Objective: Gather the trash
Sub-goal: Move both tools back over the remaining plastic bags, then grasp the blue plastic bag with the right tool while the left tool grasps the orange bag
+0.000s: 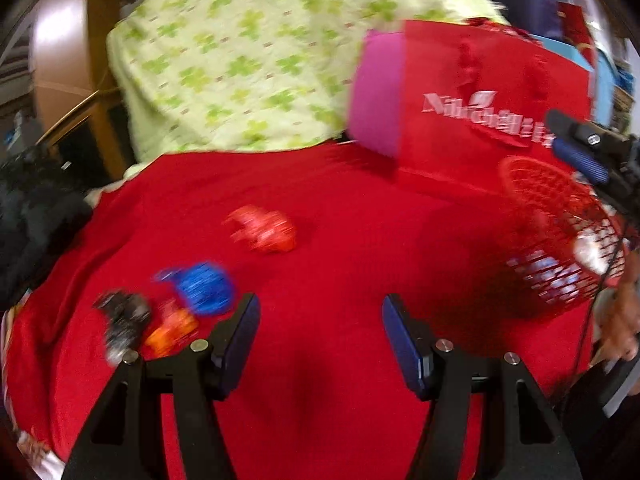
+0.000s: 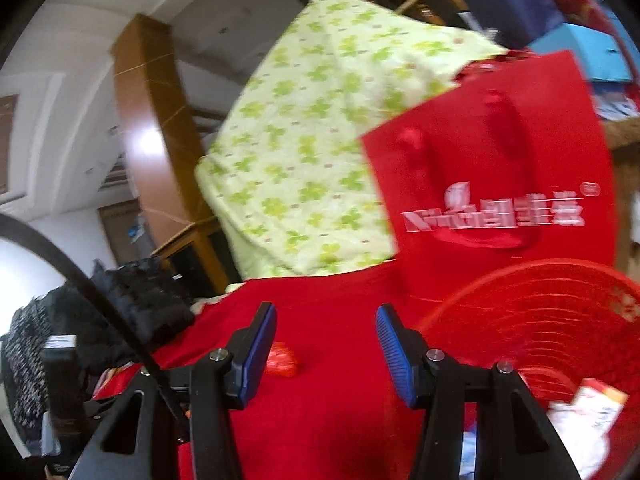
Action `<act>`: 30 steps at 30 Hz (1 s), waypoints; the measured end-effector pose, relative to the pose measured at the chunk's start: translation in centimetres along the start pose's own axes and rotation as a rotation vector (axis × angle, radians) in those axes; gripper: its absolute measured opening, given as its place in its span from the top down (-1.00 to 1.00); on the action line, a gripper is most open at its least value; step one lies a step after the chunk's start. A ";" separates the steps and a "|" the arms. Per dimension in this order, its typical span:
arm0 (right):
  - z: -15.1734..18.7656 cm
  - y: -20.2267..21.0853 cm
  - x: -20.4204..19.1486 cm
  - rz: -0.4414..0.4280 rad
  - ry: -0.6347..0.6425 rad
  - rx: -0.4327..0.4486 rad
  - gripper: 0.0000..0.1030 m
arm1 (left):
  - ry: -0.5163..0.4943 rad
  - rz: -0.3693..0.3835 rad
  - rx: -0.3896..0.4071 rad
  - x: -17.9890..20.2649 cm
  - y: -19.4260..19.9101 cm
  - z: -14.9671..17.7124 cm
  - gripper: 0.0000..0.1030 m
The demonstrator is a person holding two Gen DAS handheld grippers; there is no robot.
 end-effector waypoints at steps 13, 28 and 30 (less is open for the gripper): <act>8.4 -7.8 -9.3 -0.126 0.119 -0.270 -0.09 | 0.262 -0.250 -0.093 -17.4 1.0 8.0 -0.25; 17.5 -19.5 -15.3 -0.249 0.083 -0.632 -0.09 | 0.344 -0.203 -0.103 -21.6 -0.6 10.5 -0.25; 18.6 -21.9 -15.7 -0.246 0.071 -0.672 -0.09 | 0.336 -0.183 -0.099 -21.5 -0.8 10.2 -0.25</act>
Point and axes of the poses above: each gripper's, at about its wrist camera, not at the fingertips, and y roughly against the way its jaws point, x to its right, z to its underside, the point moved 6 cm from there along -y, roughly the way its jaws point, and after that the axes turned 7 degrees about x, right-handed, at the moved point
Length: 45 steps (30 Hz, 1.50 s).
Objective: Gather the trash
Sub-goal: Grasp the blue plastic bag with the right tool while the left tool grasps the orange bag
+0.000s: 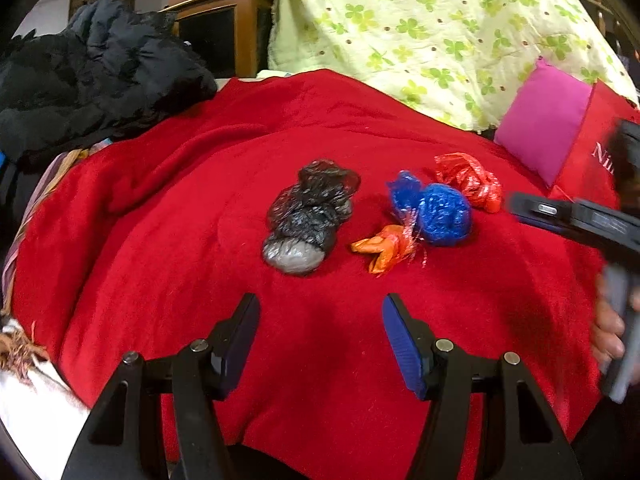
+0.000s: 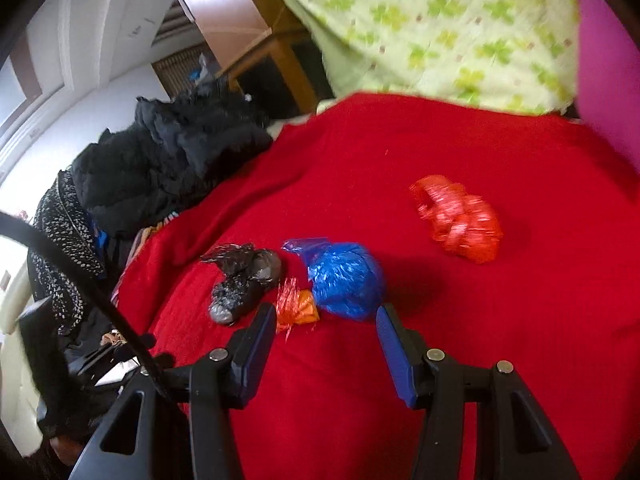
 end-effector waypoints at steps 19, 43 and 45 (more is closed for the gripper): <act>-0.6 -5.2 3.1 0.012 -0.087 -0.022 -0.03 | -0.131 0.171 -0.090 5.3 -6.1 -1.9 -0.25; -1.4 3.2 2.7 -0.039 -0.121 0.089 -0.03 | -0.210 0.129 -0.159 6.2 -10.6 -2.4 0.51; -1.2 3.4 2.8 -0.033 -0.116 0.088 -0.03 | -0.199 0.141 -0.167 6.2 -10.7 -2.3 0.08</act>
Point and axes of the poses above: each gripper's, at about its wrist camera, not at the fingertips, and y roughly against the way its jaws point, x to its right, z to its underside, the point moved 6 cm from there along -y, roughly the way its jaws point, and after that the axes turned 7 degrees about x, right-handed, at the moved point
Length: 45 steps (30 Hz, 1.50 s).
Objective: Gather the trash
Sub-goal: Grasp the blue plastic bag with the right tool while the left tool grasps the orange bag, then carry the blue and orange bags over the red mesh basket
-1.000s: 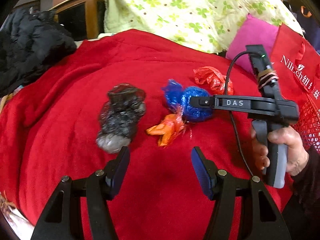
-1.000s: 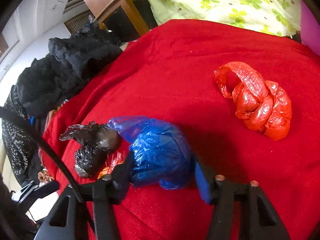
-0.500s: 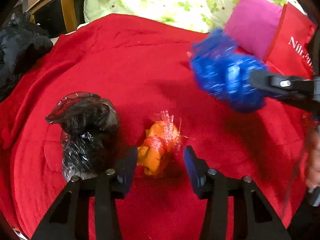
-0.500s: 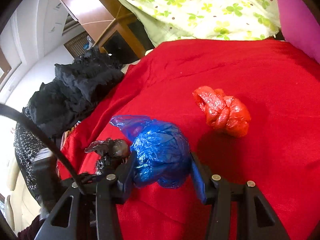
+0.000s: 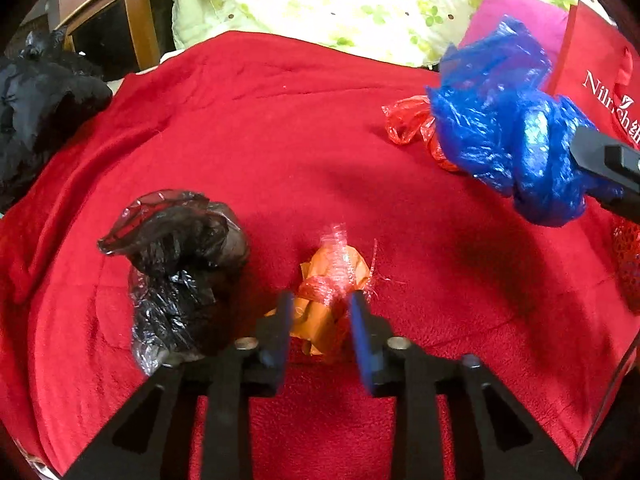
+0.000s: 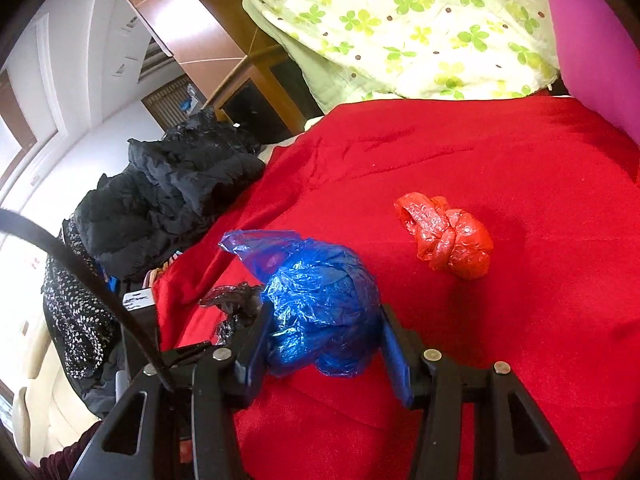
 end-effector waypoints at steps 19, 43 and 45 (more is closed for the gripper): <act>0.2 1.4 1.6 0.058 0.022 0.014 -0.03 | 0.053 0.052 0.105 1.7 3.9 0.6 0.18; 10.1 29.4 6.1 0.339 -0.144 0.397 -0.03 | -0.176 0.155 0.186 17.5 16.2 -0.4 0.18; 10.2 29.7 6.2 0.344 -0.137 0.407 -0.03 | -0.192 0.148 0.190 18.3 17.0 -0.4 0.18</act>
Point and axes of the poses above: each gripper's, at about its wrist camera, not at the fingertips, and y roughly against the way its jaws point, x to its right, z to its underside, the point moved 6 cm from there along -y, roughly the way its jaws point, and after that the axes turned 7 degrees about x, right-handed, at the moved point
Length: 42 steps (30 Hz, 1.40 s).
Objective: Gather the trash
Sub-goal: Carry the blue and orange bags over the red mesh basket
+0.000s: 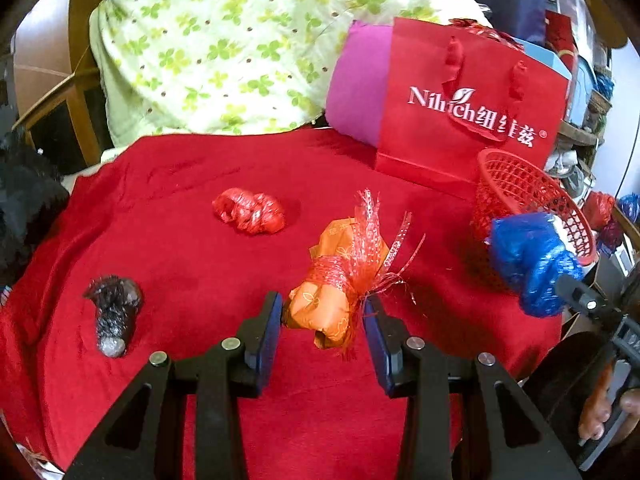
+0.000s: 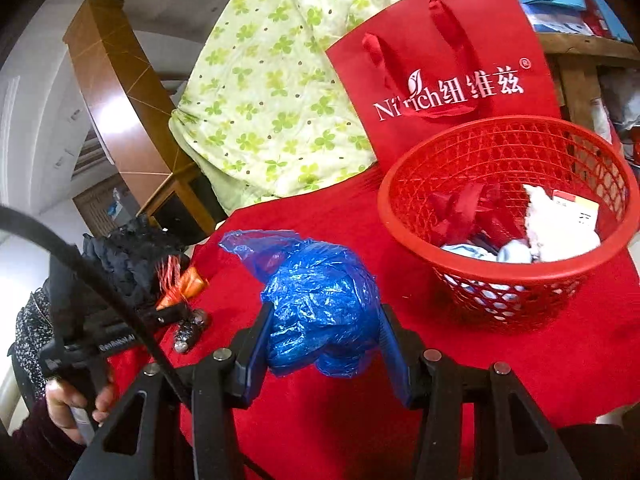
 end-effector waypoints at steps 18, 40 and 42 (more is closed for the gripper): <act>-1.4 1.1 1.0 0.015 0.060 0.086 -0.03 | -0.041 -0.091 0.008 2.8 2.2 -2.2 0.17; -1.5 1.3 1.2 0.001 0.017 0.108 -0.03 | 0.009 -0.035 0.104 2.2 6.2 -1.3 0.17; -1.6 1.6 1.3 -0.002 0.010 0.120 -0.03 | 0.008 -0.031 0.118 2.2 6.3 -1.3 0.17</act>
Point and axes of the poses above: each gripper's, at about its wrist camera, not at the fingertips, and y roughly against the way its jaws point, x to its right, z to its underside, the point moved 6 cm from there along -y, roughly the way its jaws point, and after that the axes turned 7 degrees about x, right-handed, at the moved point
